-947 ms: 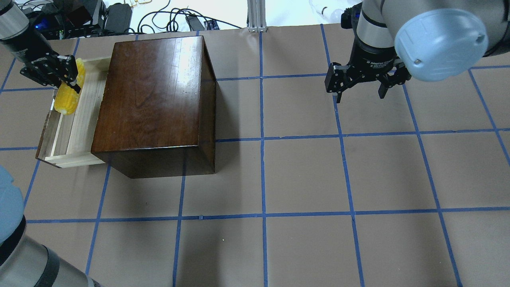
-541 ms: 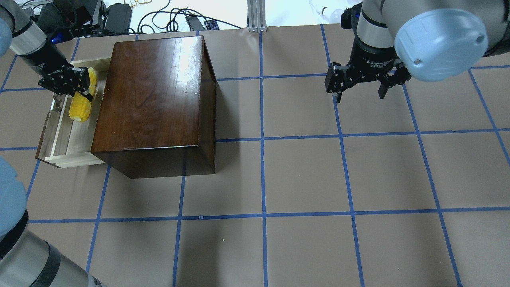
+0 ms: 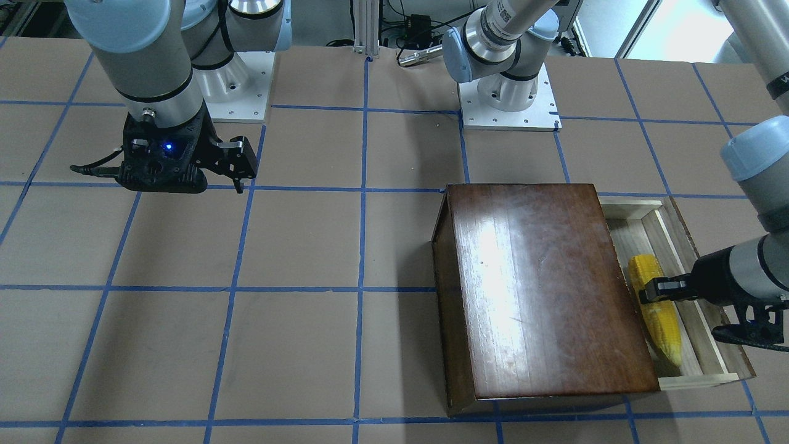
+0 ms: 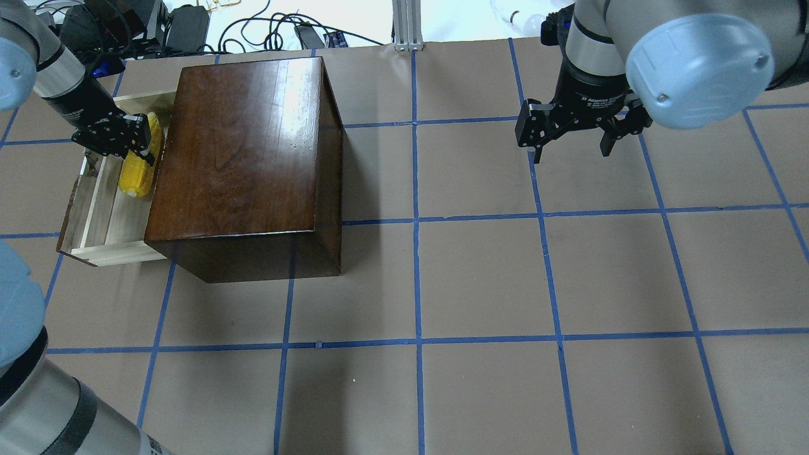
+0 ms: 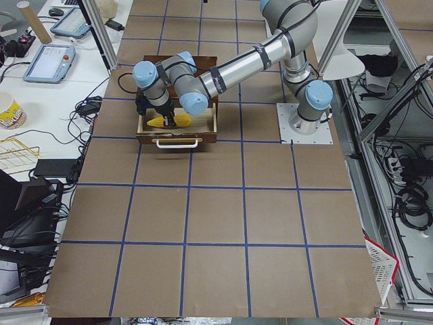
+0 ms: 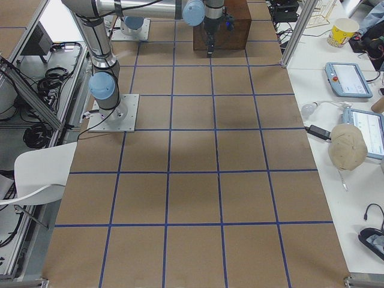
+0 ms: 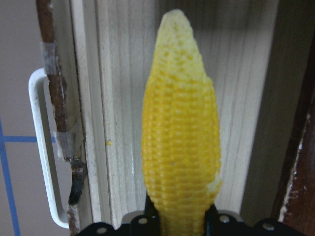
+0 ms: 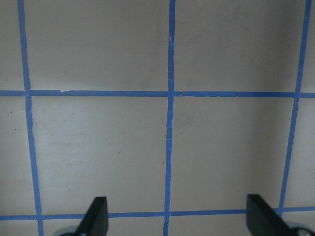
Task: Open drawer and put corn inside
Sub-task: 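Open the left gripper to release the corn in the drawer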
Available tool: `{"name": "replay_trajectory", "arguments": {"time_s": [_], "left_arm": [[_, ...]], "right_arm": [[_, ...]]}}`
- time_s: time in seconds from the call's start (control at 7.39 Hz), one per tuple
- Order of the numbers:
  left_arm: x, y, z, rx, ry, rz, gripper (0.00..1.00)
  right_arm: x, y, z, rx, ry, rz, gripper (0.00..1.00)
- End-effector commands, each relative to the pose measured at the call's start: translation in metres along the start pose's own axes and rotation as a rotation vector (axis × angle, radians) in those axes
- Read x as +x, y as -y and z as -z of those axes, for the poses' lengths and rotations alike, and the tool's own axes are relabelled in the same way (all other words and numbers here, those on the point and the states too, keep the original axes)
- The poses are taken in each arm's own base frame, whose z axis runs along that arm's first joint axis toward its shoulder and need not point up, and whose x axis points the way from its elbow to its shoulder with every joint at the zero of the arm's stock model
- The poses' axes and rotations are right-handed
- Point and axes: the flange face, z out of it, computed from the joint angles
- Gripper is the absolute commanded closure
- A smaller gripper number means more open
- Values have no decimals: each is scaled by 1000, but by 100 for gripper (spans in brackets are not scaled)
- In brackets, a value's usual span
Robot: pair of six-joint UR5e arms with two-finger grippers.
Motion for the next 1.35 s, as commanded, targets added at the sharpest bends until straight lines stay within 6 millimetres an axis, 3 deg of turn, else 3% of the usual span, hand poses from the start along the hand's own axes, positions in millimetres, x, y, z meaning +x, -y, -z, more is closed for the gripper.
{"name": "replay_trajectory", "arguments": {"time_s": [0.0, 0.27, 0.54, 0.95, 1.22], "left_arm": [[0, 1, -3, -1, 0, -4, 0], [3, -3, 5, 4, 7, -6, 0], [10, -12, 27, 16, 23, -11, 0], [31, -33, 79, 29, 34, -15, 0], [127, -34, 112, 48, 88, -159, 0]], "right_arm": [[0, 0, 0, 1, 0, 0, 0], [0, 0, 0, 1, 0, 0, 0], [0, 0, 0, -1, 0, 0, 0], [0, 0, 0, -1, 0, 0, 0], [0, 0, 0, -1, 0, 0, 0]]}}
